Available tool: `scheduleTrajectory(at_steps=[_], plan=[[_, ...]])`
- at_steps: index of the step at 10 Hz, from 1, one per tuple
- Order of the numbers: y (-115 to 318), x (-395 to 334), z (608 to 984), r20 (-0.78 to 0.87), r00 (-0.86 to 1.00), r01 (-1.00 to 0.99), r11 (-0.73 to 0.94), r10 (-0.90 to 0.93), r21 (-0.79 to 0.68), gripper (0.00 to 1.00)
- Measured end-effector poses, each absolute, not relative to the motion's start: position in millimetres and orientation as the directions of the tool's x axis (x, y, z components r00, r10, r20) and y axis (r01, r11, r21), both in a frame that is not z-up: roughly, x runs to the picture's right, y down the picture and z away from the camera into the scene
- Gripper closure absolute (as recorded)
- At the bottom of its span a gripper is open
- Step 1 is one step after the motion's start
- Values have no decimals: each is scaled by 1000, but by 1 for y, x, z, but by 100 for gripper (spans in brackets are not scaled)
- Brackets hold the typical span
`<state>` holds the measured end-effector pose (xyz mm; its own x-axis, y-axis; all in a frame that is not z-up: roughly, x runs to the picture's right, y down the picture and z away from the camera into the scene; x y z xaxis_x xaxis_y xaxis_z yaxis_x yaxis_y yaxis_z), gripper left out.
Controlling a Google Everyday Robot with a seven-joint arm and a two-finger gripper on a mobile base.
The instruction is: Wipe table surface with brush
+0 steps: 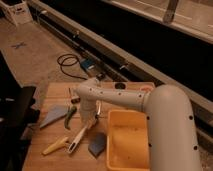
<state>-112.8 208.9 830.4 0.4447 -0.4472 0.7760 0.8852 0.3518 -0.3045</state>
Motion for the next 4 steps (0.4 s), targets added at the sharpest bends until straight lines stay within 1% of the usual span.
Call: scheduleTrajectory(at_steps=[2, 4], plan=[[207, -138, 828, 790, 410, 897, 358, -456, -259, 100], [221, -149, 818, 819, 370, 912, 341, -439, -229, 100]])
